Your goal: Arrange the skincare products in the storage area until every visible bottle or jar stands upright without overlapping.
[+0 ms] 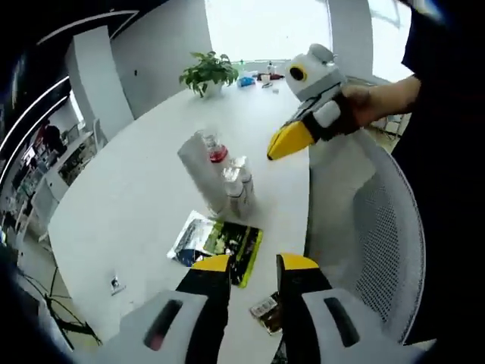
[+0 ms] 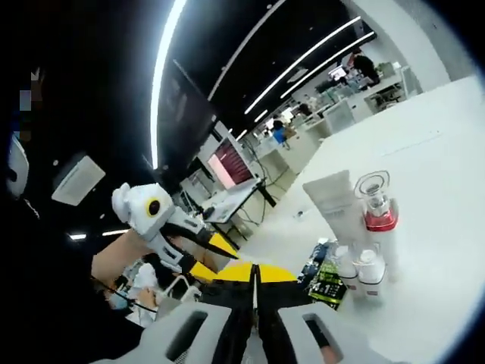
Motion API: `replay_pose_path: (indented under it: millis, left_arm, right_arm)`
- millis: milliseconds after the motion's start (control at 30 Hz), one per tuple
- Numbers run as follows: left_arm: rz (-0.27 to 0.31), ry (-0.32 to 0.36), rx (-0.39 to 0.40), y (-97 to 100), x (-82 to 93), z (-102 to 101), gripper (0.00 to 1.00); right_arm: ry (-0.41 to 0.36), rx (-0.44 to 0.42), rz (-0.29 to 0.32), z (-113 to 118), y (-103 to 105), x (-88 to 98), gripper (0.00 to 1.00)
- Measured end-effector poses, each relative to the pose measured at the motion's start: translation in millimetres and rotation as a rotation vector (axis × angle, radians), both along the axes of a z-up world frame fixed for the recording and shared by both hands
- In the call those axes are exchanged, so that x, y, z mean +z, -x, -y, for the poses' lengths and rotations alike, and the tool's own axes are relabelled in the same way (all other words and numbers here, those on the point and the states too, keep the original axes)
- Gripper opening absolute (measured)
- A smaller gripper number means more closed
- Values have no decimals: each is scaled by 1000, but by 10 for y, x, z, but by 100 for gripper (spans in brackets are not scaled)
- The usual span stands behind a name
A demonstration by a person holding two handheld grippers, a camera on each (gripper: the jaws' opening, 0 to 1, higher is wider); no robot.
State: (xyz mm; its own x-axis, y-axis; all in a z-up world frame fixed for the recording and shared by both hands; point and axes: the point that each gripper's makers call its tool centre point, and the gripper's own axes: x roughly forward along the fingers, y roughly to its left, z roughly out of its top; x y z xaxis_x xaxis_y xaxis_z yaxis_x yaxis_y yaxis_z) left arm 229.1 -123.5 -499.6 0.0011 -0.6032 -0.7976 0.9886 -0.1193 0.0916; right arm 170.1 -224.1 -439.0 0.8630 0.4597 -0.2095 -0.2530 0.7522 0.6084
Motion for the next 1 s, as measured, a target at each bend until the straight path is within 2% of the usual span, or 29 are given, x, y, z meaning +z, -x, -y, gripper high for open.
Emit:
replay_pose_path:
  millis: [67,167,333,467,600,733,900,1000]
  left_arm:
    - [-33,-67,36,-33,-278,-205,31]
    - [-92,-148,115,10,-535,-431,35]
    - [-104,-219,203,52,-779,-597,42]
    - [-114,-261,241,154,-921,-649,48]
    - [-138,-291,294,254,-1007,-639,56]
    - [-116,-334,348,255,-1074,-657,59]
    - [-99,-332,380,240,-1103,-631,63]
    - [-112,-309,388,256,-1115,-598,64]
  right_arm:
    - [6,6,-5,-20,30,-36,0]
    - [7,23,-6,-42,60,-61,0]
    - [27,56,0,-84,99,-83,0]
    - [31,72,9,-115,120,-82,0]
    - [43,79,10,-114,143,-102,7]
    - [42,74,6,-92,182,-138,12]
    - [58,73,6,-56,234,-166,19]
    - [63,69,5,-26,267,-185,23]
